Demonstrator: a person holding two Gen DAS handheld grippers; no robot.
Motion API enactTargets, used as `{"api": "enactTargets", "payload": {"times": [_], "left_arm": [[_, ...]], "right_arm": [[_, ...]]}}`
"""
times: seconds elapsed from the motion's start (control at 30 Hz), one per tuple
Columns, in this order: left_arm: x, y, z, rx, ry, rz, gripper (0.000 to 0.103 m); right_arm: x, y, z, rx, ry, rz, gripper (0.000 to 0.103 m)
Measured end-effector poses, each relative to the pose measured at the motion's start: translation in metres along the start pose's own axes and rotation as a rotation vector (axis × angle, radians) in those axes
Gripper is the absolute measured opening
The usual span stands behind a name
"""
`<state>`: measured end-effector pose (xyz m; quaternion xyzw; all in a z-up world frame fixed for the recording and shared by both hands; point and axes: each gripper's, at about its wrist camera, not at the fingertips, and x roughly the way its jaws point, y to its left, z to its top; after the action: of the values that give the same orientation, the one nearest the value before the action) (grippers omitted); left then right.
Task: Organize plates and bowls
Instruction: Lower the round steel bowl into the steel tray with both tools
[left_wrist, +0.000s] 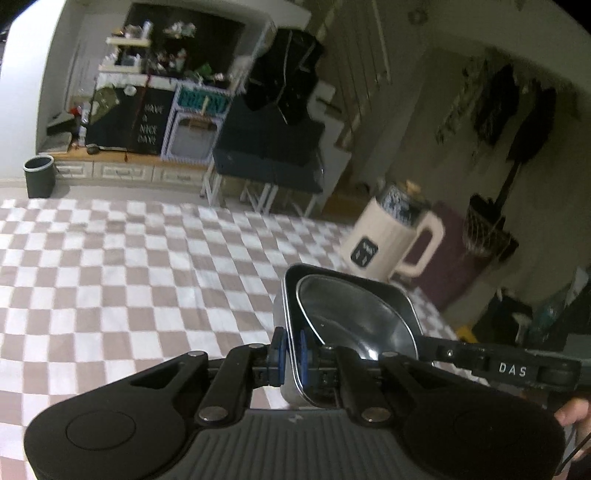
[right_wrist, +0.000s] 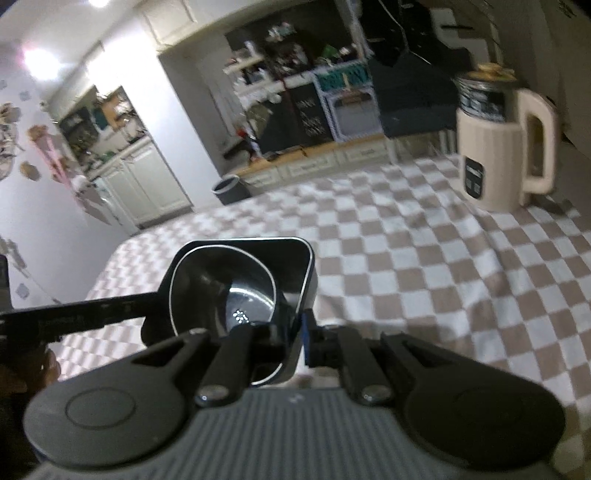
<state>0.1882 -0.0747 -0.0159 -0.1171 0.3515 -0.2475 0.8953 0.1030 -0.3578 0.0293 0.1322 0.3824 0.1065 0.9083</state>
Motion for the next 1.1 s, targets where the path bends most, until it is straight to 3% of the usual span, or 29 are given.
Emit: {"api": "enactTargets", "payload": {"times": [0.27,0.5,0.8,1.1], "left_arm": [[-0.056,0.03,-0.001,-0.072,-0.102,-0.007,0.008],[-0.093,0.057,-0.017,-0.123,-0.143,-0.003,0.008],[-0.114,0.084,-0.046,-0.163,-0.097,0.007,0.008],[-0.108,0.112,-0.079,-0.193,0.042,0.027,0.008]], "right_arm": [[0.004,0.034,0.005,-0.037,-0.065,0.108,0.011],[0.015,0.063,0.005,-0.087,-0.089,0.161,0.011],[0.019,0.088,-0.014,-0.101,-0.046,0.203,0.011],[0.023,0.101,-0.042,-0.138,0.078,0.188,0.012]]}}
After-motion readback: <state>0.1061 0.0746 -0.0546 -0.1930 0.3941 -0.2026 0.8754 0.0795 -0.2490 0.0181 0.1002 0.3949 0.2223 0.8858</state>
